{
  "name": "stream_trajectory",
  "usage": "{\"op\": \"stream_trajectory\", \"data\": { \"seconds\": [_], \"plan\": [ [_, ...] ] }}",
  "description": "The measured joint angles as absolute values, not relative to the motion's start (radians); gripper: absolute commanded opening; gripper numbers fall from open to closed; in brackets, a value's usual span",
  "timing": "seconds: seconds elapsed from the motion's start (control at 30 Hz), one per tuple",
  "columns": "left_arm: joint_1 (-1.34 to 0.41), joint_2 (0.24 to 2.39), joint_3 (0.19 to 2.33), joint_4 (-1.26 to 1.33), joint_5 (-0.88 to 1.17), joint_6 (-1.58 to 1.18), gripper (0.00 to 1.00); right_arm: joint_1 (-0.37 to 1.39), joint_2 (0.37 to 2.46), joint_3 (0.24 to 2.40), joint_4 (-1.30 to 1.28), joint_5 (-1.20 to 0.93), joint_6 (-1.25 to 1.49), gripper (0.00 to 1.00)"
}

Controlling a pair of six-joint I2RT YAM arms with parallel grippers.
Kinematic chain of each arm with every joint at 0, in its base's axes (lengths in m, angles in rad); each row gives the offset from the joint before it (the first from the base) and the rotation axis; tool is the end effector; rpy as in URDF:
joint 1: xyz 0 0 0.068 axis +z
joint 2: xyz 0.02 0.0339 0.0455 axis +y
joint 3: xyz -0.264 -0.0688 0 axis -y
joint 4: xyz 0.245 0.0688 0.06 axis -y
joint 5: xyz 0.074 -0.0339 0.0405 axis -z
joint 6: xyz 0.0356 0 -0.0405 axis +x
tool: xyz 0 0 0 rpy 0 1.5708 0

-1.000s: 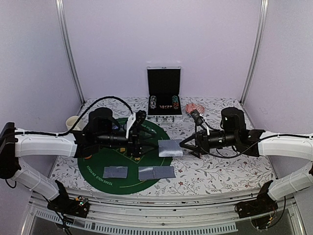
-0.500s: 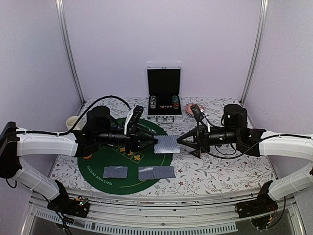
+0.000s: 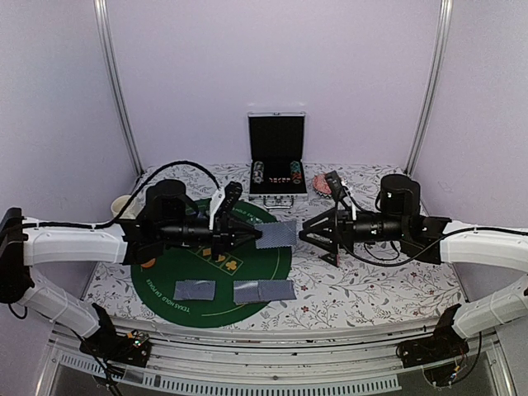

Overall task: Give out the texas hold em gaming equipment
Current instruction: Pass from the right arm to the left, then flop the poker card into the community card area.

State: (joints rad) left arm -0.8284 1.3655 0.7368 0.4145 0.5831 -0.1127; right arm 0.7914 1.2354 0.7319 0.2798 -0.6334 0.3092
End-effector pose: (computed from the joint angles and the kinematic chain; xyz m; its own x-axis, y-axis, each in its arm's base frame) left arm 0.1890 -0.2350 0.2544 -0.2529 0.1368 -0.9578 0.9565 0.1844 -0.2262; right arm 0.1796 0.2117 0.2744 -0.4464 -0.1029 -0.8889 -0.8851 0.1966 0.4218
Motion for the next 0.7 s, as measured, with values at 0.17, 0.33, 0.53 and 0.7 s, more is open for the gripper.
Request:
{"op": "stream_trajectory", "data": {
  "seconds": [0.17,0.33,0.53,0.7],
  "plan": [
    [-0.826,1.262,0.735,0.265,0.214,0.221,0.0,0.772,1.18,0.714,0.269,-0.57,0.301,0.85],
    [-0.777,1.312,0.7,0.231,-0.088,0.592,0.0,0.764,1.154,0.69,0.261,-0.543,0.292,0.88],
    [-0.622,1.489,0.657,0.217,-0.192,0.879,0.0,0.759,1.151,0.682,0.247,-0.537,0.271,0.9],
    [-0.588,1.54,0.651,0.237,-0.191,1.007,0.0,0.75,1.128,0.653,0.245,-0.533,0.253,0.91]
  ]
}}
